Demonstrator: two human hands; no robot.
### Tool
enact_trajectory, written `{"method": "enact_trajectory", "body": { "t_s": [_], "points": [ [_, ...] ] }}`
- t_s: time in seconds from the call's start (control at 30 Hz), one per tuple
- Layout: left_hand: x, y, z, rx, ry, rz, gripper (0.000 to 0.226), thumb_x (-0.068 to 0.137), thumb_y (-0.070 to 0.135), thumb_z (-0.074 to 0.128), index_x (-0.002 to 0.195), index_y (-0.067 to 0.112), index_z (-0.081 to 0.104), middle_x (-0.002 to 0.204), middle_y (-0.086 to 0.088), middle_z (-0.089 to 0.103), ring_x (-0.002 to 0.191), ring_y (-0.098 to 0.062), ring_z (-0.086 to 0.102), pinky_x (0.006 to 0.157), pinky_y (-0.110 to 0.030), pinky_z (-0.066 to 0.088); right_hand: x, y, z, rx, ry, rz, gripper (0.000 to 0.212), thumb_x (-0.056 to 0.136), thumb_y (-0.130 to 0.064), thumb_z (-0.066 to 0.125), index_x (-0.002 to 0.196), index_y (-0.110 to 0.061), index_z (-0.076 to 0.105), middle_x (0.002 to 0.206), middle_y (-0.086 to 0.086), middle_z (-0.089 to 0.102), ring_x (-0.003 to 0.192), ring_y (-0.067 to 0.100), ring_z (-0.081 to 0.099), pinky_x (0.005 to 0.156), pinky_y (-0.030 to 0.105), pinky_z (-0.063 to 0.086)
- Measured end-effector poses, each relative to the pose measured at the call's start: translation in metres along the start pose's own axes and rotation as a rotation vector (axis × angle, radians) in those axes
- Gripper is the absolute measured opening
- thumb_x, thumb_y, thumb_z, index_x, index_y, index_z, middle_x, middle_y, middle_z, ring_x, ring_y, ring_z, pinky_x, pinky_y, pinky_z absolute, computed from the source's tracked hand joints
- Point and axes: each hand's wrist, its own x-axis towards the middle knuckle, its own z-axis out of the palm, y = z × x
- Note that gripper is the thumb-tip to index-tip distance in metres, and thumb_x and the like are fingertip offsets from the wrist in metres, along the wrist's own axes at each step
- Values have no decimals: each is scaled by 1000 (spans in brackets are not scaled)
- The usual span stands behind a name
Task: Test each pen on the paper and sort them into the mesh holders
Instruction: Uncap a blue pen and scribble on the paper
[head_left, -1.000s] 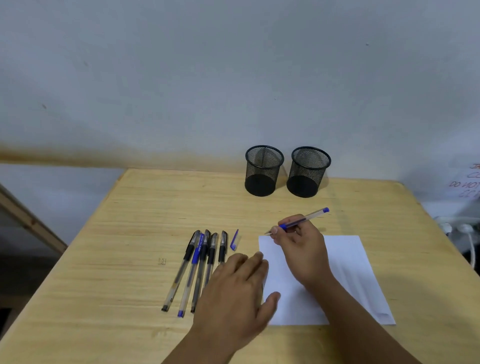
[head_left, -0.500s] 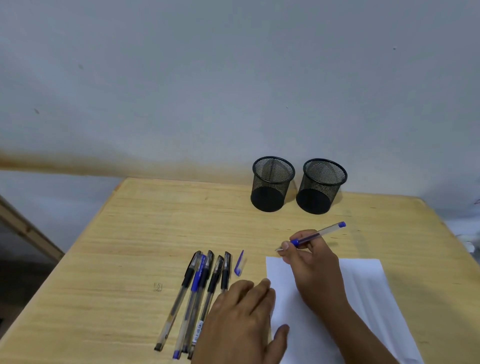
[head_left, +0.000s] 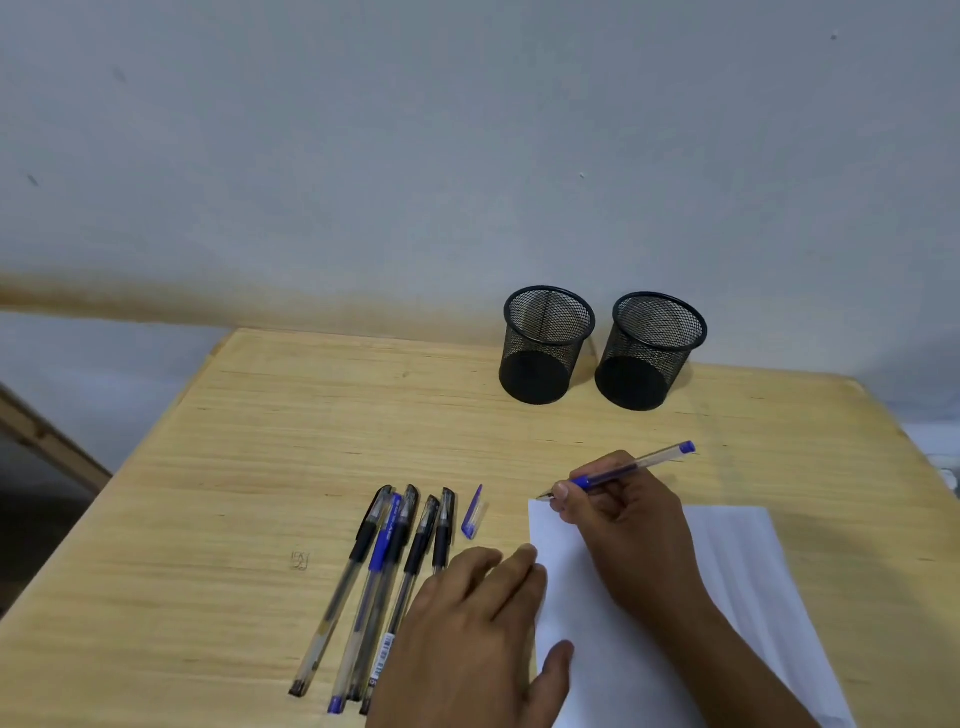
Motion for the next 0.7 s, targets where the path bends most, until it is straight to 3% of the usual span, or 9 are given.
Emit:
{"method": "enact_trajectory", "body": {
  "t_s": [0.2,0.37,0.53,0.7],
  "points": [
    [1,0,-1,-13,-7,-7,54,67,59,65,109,27,73,123,15,67,103,-15,64,75,-36,57,-2,0,3,-43,3,-3,9,85,-29,72,82,-26,64,69,-13,67,68,1,64,60,6,44],
    [2,2,-5,3,-44,-17,55,68,61,62,110,27,73,123,17,66,105,-13,62,75,-34,55,-3,-3,3,-38,9,-26,16,85,-29,73,78,-32,59,64,-16,64,73,-5,63,59,4,44],
    [2,2,-7,2,-69,-27,56,69,62,61,111,28,73,124,17,66,106,-12,62,77,-34,56,-4,-4,5,-75,1,-55,12,85,-23,74,81,-25,62,65,-17,64,64,2,65,62,3,48],
    [3,4,-8,-3,-76,-30,56,68,62,62,112,28,73,124,18,66,106,-12,62,77,-34,56,-6,-5,4,-54,-13,-60,17,84,-22,74,77,-28,60,64,-17,64,75,-2,65,64,3,48]
  ]
}}
